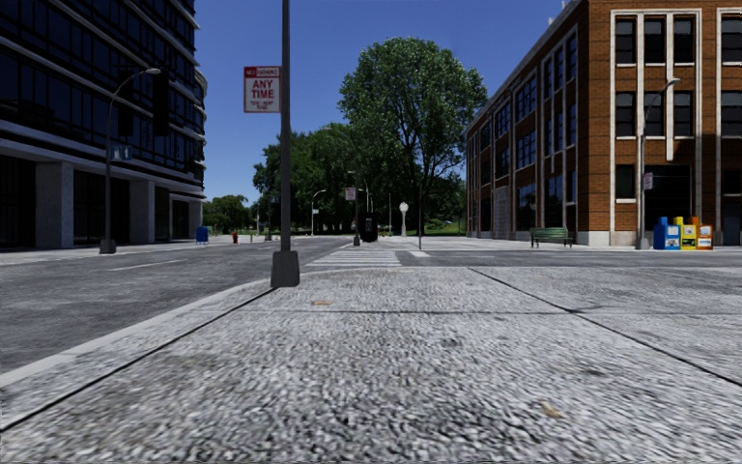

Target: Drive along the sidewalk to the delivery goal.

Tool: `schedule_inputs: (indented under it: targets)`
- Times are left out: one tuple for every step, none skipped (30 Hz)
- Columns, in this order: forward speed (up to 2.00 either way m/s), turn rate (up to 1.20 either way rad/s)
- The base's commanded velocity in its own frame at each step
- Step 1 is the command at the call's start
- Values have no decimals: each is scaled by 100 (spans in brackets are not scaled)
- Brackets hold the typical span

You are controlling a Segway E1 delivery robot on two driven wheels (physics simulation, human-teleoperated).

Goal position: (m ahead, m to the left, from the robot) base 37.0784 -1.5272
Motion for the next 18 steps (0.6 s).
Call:
schedule_inputs:
  targets:
    - [200, 0]
    - [200, 0]
    - [200, 0]
    - [200, 0]
    - [200, 0]
    - [200, 0]
    - [200, 0]
    - [200, 0]
    - [200, 0]
    - [200, 0]
    - [200, 0]
    - [200, 0]
    - [200, 0]
    - [200, 0]
    - [200, 0]
    - [200, 0]
    - [200, 0]
    - [200, 0]
